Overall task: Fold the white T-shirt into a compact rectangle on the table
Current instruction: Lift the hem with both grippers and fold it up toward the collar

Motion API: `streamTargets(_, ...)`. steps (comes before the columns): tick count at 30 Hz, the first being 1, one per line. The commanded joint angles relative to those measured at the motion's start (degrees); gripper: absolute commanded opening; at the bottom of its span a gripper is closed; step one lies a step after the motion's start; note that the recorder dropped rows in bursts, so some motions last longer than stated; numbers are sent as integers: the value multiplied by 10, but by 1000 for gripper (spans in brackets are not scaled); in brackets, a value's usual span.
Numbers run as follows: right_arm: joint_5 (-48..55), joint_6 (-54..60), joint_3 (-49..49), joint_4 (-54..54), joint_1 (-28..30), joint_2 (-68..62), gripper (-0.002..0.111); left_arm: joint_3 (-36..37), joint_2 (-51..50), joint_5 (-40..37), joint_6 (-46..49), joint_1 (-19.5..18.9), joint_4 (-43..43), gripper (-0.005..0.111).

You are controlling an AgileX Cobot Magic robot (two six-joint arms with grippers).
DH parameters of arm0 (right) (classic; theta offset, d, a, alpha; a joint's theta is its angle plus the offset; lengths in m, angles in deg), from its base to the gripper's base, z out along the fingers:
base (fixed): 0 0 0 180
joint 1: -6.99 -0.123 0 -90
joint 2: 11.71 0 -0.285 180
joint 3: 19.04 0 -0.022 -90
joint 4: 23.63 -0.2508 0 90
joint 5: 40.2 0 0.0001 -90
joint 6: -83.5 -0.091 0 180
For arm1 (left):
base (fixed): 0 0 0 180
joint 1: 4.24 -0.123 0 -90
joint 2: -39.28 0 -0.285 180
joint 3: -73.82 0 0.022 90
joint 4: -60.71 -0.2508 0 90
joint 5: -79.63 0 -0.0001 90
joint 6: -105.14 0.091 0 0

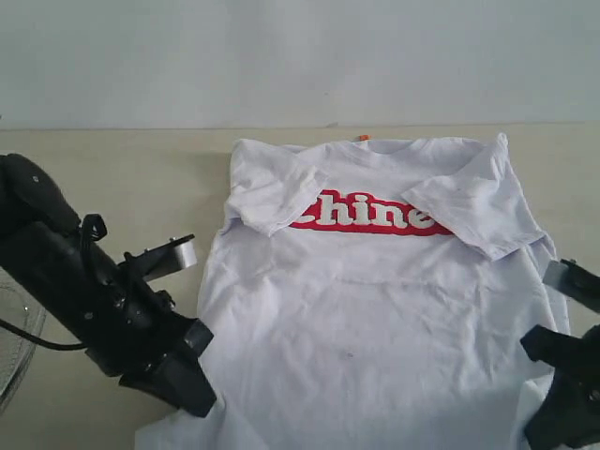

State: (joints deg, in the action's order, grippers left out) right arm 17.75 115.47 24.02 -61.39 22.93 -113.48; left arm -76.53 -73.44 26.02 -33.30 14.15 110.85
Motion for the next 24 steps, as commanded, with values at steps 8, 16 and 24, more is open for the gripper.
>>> streamTargets(8, -1, 19, -70, -68, 1, 2, 0, -64, 5, 2, -18, -2, -3, 5)
streamTargets(16, -7, 8, -137, -83, 1, 2, 0, -133, 5, 1, -46, -26, -16, 5)
streamTargets(24, -36, -18, -204, -83, 1, -4, 0, -210, 1, 3, -60, -52, -16, 5)
